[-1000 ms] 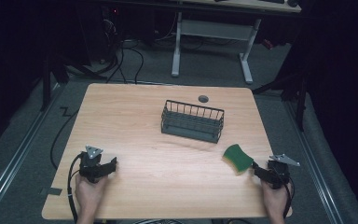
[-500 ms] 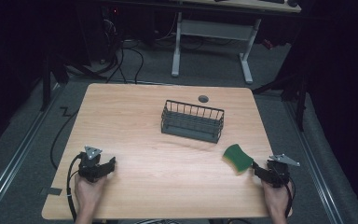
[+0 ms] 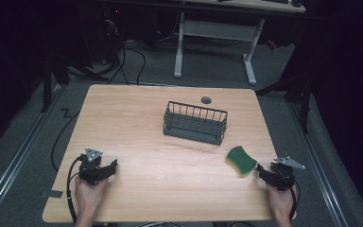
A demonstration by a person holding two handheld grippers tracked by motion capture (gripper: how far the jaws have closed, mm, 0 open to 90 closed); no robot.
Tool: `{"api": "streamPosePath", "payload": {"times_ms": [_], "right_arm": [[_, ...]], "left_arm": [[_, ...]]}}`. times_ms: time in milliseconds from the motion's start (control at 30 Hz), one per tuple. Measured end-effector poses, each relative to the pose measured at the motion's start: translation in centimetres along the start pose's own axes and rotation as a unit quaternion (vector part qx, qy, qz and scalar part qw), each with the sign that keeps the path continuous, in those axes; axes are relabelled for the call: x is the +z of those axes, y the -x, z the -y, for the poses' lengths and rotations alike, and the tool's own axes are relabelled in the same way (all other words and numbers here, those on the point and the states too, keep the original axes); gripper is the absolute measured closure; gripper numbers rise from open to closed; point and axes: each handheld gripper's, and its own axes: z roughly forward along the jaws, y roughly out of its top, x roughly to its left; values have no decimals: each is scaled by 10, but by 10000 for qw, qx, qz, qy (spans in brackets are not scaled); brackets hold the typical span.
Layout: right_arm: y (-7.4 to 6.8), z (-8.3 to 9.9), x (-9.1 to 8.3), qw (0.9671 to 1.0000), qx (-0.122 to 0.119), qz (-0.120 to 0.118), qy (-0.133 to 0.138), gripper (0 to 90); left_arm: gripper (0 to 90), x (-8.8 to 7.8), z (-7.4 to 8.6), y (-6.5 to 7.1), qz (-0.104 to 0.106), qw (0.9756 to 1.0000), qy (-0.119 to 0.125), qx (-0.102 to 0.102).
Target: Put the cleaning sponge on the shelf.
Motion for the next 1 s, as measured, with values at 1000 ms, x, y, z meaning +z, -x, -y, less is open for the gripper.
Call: {"api": "streamPosePath", "payload": {"times_ms": [1000], "right_arm": [[-19,-41,-29,9947,-242,-636,766,497]], "left_arm": [[355,-2,-62,42,1021,9942,159,305]]}}
